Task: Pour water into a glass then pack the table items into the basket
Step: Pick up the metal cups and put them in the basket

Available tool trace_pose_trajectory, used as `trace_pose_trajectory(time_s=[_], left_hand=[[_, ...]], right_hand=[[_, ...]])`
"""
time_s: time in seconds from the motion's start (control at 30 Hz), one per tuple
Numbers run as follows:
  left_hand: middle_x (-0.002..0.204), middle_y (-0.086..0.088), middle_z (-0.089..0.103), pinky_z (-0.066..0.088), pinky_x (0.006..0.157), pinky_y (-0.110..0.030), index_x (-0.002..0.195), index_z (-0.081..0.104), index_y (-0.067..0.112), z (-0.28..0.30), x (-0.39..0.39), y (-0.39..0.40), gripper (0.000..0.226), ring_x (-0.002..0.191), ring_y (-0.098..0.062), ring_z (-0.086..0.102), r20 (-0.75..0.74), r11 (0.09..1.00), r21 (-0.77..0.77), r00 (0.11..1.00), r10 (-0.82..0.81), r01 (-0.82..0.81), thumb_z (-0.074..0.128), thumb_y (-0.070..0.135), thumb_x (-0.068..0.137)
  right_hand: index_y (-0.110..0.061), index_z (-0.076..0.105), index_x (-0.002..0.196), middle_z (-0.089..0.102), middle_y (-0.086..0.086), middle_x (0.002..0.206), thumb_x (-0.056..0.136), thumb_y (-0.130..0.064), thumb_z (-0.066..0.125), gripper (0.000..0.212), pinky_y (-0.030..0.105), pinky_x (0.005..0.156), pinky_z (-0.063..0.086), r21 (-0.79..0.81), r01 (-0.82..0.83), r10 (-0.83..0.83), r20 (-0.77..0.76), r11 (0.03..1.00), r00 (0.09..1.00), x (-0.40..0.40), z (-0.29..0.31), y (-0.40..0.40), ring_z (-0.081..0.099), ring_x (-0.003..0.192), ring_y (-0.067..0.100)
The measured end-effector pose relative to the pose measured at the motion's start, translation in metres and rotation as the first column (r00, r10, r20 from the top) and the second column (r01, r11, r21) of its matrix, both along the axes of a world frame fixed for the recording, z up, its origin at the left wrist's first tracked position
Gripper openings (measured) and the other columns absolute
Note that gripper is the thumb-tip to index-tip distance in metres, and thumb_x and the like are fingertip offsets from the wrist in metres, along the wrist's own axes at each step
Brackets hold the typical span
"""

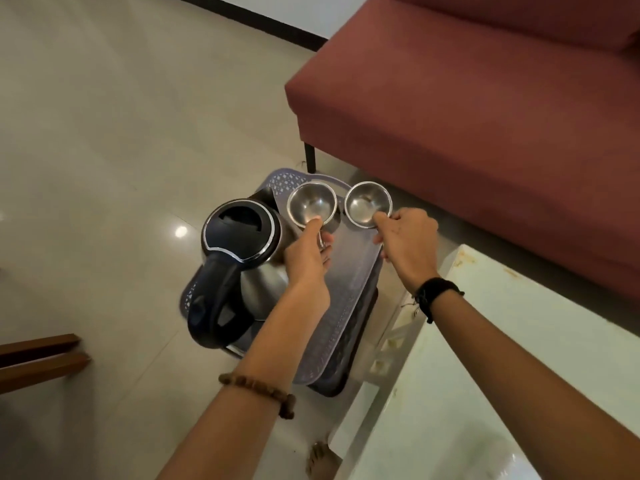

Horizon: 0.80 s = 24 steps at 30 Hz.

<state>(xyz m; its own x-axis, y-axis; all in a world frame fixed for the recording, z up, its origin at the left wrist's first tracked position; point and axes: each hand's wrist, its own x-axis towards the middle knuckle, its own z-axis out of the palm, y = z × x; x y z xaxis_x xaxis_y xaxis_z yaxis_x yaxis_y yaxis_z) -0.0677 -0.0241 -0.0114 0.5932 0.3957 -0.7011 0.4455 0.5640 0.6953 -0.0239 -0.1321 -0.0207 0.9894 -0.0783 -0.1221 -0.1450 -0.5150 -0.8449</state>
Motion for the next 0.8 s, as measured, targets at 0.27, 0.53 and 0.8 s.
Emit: trace_pose_trajectory(time_s=[0.27,0.53,0.8], left_hand=[[0.073,0.002,0.053,0.031,0.056,-0.026,0.061,0.048,0.016,-0.050,0.063,-0.015,0.036,0.064,-0.010,0.047,-0.141,0.957,-0.076,0.953,0.269,-0.281,0.053,0.039,0.089],[0.080,-0.005,0.063,0.041,0.071,-0.031,0.071,0.060,0.011,-0.076,0.099,0.003,0.035,0.076,-0.021,0.055,-0.128,0.919,0.091,0.910,0.394,-0.385,0.051,0.039,0.089],[0.088,-0.008,0.058,0.040,0.075,-0.032,0.094,0.065,0.004,-0.081,0.102,0.008,0.038,0.081,-0.022,0.051,-0.127,0.919,0.042,0.911,0.393,-0.391,0.046,0.036,0.093]], right_hand=[[0.011,0.065,0.072,0.067,0.023,0.068,0.085,-0.019,0.056,0.034,0.041,0.064,0.056,-0.191,-0.131,0.118,-0.076,0.973,0.990,0.036,-0.042,0.015,0.063,0.059,0.031],[0.007,0.067,0.074,0.064,0.018,0.070,0.084,-0.020,0.054,0.031,0.040,0.068,0.054,-0.288,-0.211,0.185,-0.114,0.934,0.976,0.056,-0.063,0.033,0.061,0.067,0.031],[-0.003,0.059,0.060,0.042,-0.003,0.043,0.083,-0.019,0.055,0.028,0.024,0.051,0.035,-0.322,-0.225,0.187,-0.146,0.920,0.972,0.065,-0.074,0.046,0.038,0.044,0.009]])
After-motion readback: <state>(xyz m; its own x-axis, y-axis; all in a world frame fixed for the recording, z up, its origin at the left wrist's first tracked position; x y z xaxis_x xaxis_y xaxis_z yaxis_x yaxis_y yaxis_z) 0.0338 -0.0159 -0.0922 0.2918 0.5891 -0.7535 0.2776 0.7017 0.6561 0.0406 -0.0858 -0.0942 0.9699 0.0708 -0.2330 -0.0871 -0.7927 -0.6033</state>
